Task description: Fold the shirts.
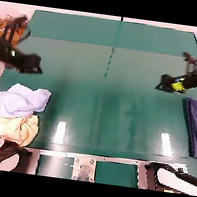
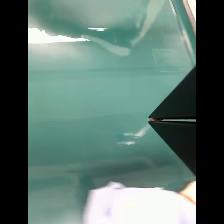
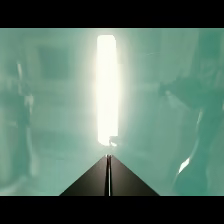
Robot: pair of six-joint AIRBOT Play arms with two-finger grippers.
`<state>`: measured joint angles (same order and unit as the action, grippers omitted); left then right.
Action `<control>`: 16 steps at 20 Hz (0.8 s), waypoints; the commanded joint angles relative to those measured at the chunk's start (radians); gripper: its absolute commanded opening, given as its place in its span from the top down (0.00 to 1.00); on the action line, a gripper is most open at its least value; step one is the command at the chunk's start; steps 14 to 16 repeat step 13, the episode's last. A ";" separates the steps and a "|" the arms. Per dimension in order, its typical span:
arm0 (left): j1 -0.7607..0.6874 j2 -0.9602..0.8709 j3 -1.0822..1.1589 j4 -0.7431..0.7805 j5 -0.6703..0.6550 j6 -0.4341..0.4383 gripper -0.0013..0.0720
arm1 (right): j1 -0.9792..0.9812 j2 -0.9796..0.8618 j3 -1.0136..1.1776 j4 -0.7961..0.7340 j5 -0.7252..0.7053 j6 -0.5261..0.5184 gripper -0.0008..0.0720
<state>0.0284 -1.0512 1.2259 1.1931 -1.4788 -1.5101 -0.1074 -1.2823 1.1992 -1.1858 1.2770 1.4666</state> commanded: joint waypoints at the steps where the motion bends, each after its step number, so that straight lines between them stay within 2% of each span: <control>1: 0.000 0.152 -0.243 0.054 0.042 -0.027 0.96 | 0.217 0.056 -0.090 -0.029 -0.124 -0.039 0.97; 7: 0.000 0.158 -0.269 0.069 0.061 -0.027 0.96 | 0.327 0.056 -0.093 -0.027 -0.151 -0.035 0.97; 16: 0.000 0.158 -0.269 0.068 0.066 -0.026 0.96 | 0.328 0.056 -0.093 -0.027 -0.151 -0.036 0.97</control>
